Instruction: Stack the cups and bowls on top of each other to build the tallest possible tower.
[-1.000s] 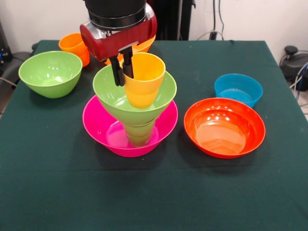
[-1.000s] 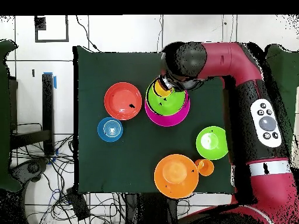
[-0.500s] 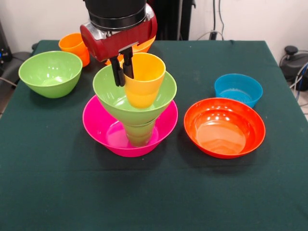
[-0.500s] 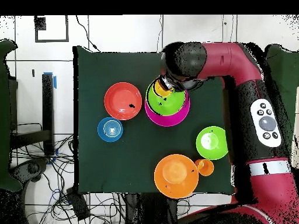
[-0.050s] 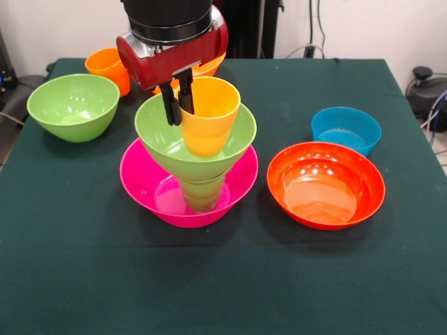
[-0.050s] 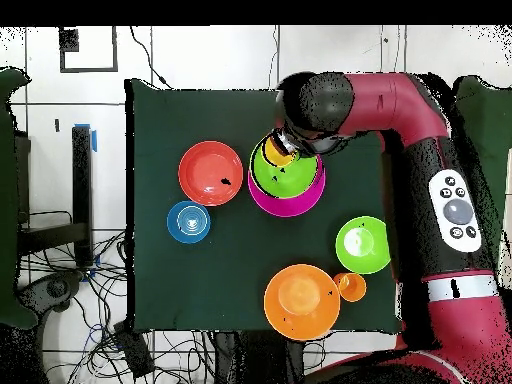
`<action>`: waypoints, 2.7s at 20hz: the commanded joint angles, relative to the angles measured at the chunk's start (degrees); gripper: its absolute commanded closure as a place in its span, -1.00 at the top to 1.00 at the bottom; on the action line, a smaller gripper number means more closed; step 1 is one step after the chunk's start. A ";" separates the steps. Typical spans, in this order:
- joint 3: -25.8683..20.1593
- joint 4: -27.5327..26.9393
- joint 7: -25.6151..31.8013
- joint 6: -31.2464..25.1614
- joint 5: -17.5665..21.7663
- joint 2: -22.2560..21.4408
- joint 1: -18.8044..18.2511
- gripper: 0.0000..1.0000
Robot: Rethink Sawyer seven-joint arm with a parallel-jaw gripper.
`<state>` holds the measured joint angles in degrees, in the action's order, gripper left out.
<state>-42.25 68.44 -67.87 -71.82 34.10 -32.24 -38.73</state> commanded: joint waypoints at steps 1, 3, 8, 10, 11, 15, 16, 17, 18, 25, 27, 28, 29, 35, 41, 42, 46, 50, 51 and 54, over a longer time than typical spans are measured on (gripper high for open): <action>3.05 0.50 6.37 2.28 3.62 3.67 1.05 -1.00; 3.10 0.73 6.28 2.32 3.59 3.61 0.99 -1.00; 3.04 0.78 6.16 2.37 3.37 3.64 0.85 -1.00; 2.95 0.49 6.19 2.23 3.30 3.70 0.97 -1.00; 2.92 0.45 6.09 2.35 3.26 3.69 0.96 -1.00; 2.91 0.58 5.84 3.08 3.45 3.56 0.96 1.00; 2.90 0.54 5.87 3.02 3.43 3.58 0.97 1.00; 2.82 0.48 6.14 2.96 3.44 3.60 0.96 1.00; 2.88 0.32 6.18 2.61 3.47 3.64 1.07 1.00; 3.26 0.37 5.23 3.29 3.96 3.35 1.31 1.00; 3.31 0.21 5.05 3.34 3.95 3.53 1.32 1.00; 3.46 0.16 4.77 3.24 4.00 3.57 1.38 1.00; 3.61 0.12 4.50 3.14 4.04 3.62 1.45 1.00; 3.50 0.93 4.53 2.87 3.72 2.39 1.23 1.00; 3.22 4.00 5.08 3.31 3.13 -0.28 0.16 1.00; 3.05 4.69 5.18 3.76 2.96 -0.71 -0.11 1.00; 2.86 5.95 5.22 3.95 2.52 -1.87 -0.54 1.00; 2.83 6.02 5.36 3.39 2.33 -2.21 -0.43 1.00; 2.84 6.10 5.35 3.19 2.24 -2.44 -0.45 1.00; 2.60 6.58 5.05 2.57 1.52 -3.09 -0.40 1.00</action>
<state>-42.25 69.73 -67.87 -71.06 34.06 -35.25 -39.06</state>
